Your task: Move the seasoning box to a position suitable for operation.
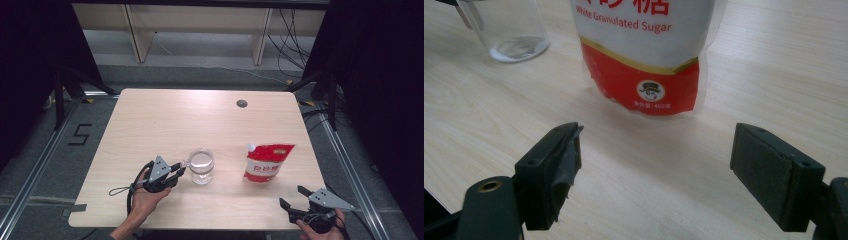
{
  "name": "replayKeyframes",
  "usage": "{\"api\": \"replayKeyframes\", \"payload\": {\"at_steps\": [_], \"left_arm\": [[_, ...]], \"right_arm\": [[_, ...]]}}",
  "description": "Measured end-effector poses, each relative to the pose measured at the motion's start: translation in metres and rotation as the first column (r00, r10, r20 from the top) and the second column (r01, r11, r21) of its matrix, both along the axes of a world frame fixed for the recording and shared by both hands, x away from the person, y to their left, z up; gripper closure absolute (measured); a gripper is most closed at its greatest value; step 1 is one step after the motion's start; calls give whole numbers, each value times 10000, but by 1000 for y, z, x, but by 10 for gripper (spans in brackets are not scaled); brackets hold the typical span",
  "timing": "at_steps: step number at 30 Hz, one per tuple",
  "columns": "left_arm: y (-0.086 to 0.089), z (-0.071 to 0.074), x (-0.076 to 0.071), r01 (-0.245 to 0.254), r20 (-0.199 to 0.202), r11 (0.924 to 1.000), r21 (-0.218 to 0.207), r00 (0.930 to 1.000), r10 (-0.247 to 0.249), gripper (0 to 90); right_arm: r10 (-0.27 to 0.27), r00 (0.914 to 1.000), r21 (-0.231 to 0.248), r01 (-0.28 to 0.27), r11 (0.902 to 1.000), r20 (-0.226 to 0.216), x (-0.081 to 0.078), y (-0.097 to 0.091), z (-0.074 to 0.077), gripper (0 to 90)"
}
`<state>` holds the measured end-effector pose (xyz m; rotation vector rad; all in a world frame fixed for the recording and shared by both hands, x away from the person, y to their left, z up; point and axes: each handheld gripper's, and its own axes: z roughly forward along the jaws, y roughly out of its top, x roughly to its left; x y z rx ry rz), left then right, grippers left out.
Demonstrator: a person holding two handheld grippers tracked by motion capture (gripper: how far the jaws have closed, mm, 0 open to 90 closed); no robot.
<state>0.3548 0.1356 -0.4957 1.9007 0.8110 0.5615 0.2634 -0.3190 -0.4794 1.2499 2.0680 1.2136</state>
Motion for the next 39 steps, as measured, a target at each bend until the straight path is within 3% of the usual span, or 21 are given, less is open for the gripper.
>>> {"api": "replayKeyframes", "payload": {"at_steps": [3,13,16,18,19,20,21,22,23,24,27,29,32,33,34,35,39], "left_arm": [[2,0,1,201,-93,9996,-197,9998,-203,748],[-1,-1,-7,871,-151,9958,-273,9960,-876,746],[-3,-1,-11,1198,-137,9926,-214,9927,-1202,746],[-6,-1,-15,1508,-98,9881,-292,9885,-1511,746],[-6,-1,-16,1581,-67,9872,-207,9874,-1582,746],[-7,-2,-18,1609,-184,9860,-439,9866,-1618,745],[-7,-1,-19,1643,-76,9861,-244,9863,-1645,745],[-9,-2,-20,1725,-169,9841,-414,9847,-1733,745],[-8,-1,-22,1828,-82,9830,-171,9831,-1830,745],[-10,-1,-23,1801,-170,9831,-329,9834,-1807,745],[-10,-1,-25,2032,-74,9788,-276,9791,-2035,744],[-11,-2,-26,2046,-157,9778,-457,9785,-2055,745],[-11,-1,-25,2238,-12,9743,-266,9746,-2239,744],[-11,-2,-26,2259,-22,9738,-272,9741,-2260,744],[-12,-2,-28,2091,-205,9768,-457,9774,-2102,744],[-10,-1,-27,2288,-82,9731,-285,9734,-2291,744],[-10,-2,-27,2460,-63,9687,-340,9691,-2464,743]], "right_arm": [[32,10000,-115,-32,9999,-6,0,-1,-1,215],[58,10000,-38,-58,10000,2,0,0,0,218],[254,9994,-243,-248,9994,252,2,-1,-1,218],[303,9994,-118,-301,9995,137,1,1,0,218],[557,9972,-391,-537,9978,507,4,-1,0,218],[573,9979,-167,-568,9982,301,2,1,0,219],[573,9979,-167,-568,9982,301,2,1,0,219],[594,9977,-167,-589,9981,315,2,1,0,221],[567,9971,-374,-549,9978,501,2,1,1,224],[574,9972,-276,-561,9980,482,2,1,1,225],[715,9964,-109,-710,9974,447,2,1,2,228],[624,9966,-211,-613,9979,539,2,2,2,230],[653,9969,-116,-648,9978,447,2,2,2,230],[470,9987,47,-471,9989,188,-1,5,2,231],[550,9981,-102,-547,9984,272,0,4,2,231],[708,9966,-149,-702,9974,426,2,4,1,231],[775,9961,-143,-770,9969,424,2,4,1,231]]}}
